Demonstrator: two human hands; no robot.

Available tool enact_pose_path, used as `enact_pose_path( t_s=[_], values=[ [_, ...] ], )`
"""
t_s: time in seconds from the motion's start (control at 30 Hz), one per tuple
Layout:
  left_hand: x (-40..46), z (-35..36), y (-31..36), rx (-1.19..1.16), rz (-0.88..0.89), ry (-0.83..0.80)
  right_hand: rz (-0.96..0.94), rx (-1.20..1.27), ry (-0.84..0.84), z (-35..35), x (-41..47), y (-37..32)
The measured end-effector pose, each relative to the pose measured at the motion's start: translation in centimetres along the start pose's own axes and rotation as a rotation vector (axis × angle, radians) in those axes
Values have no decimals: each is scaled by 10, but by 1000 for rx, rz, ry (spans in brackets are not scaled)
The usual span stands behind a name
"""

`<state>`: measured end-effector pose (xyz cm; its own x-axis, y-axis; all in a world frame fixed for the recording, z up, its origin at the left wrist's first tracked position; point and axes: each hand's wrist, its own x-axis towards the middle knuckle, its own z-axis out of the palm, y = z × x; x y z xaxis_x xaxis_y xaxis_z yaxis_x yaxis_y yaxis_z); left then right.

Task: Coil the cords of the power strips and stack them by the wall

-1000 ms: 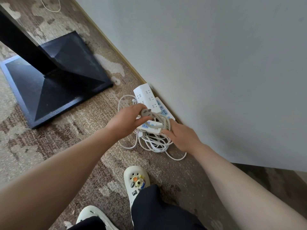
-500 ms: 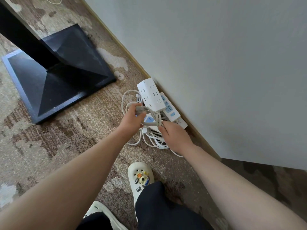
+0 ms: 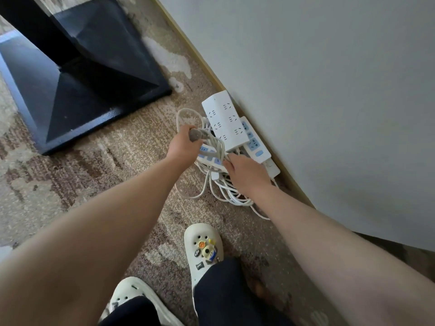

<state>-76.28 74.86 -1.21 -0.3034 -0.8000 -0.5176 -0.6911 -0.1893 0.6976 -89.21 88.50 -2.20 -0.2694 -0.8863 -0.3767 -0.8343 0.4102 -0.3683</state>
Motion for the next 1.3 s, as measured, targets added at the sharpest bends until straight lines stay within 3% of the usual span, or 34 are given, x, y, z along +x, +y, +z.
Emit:
enact_pose_path(
  t_s=[0.13, 0.3, 0.47, 0.63, 0.73, 0.9, 1.07, 1.17, 1.3],
  values=[
    [20, 4, -11, -1, 12, -62, 6, -239, -61, 20, 33, 0],
    [33, 16, -31, 57, 8, -59, 111, -165, -74, 48, 50, 5],
    [28, 33, -59, 435, 93, -4, 255, -175, -28, 58, 50, 14],
    [15, 48, -74, -104, -29, -42, 288, -170, -41, 62, 29, 20],
    [18, 56, -71, -286, -80, -97, 297, -167, -51, 63, 24, 22],
    [33, 59, -55, -274, -37, -178, 283, -129, 54, 69, 26, 1],
    [38, 62, -69, -65, 66, -165, 219, -303, 38, 87, 32, 11],
    [41, 71, -76, -63, 93, -147, 186, -276, 12, 95, 39, 23],
    [46, 66, -80, -6, 45, -253, 171, -203, -33, 91, 42, 28]
  ],
)
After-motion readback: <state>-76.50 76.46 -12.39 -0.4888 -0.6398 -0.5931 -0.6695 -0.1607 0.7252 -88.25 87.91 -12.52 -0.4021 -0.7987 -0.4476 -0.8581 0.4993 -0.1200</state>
